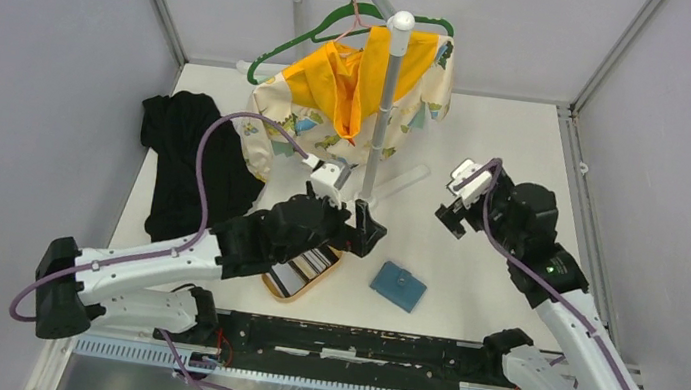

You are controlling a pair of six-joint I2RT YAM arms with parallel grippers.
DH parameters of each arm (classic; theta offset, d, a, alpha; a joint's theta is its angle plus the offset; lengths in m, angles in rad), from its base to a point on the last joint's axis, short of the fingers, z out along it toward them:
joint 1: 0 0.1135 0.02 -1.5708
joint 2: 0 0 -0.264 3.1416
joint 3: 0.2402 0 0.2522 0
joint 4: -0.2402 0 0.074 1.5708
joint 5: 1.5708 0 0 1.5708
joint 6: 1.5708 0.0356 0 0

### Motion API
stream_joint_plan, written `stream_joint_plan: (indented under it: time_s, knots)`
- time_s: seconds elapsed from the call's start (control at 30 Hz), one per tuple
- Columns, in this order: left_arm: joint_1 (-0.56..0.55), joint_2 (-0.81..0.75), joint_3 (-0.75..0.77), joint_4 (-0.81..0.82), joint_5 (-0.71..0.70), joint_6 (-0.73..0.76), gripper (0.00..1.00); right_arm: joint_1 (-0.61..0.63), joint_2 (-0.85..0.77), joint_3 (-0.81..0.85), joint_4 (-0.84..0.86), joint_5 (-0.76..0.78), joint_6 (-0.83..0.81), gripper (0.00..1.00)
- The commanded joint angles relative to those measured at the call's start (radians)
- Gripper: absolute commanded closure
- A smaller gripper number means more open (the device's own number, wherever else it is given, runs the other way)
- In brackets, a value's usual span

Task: Put the credit cards into the card holder
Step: Reset both arms

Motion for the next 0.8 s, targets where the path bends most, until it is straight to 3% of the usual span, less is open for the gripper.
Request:
stream_joint_plan:
  time_s: [0.0,0.23,0.43,0.77]
  knots:
    - [0.002,-0.070,0.071,-0.144,-0.166,0.056,0.00,-0.001,0.016,0.175,0.016,-0.124,0.121,0.02]
    - [0.001,-0.169,0.163,-0.278,-0.199,0.038,0.00,-0.001,-0.018,0.214,0.054,-0.017,0.365,0.02]
    - [0.001,-0.262,0.135,-0.308,-0.191,0.004,0.00,-0.001,-0.019,0.298,-0.002,-0.012,0.340,0.02]
    - [0.001,-0.351,0.086,-0.311,-0.190,0.011,0.00,-0.029,-0.025,0.277,-0.006,-0.080,0.327,0.02]
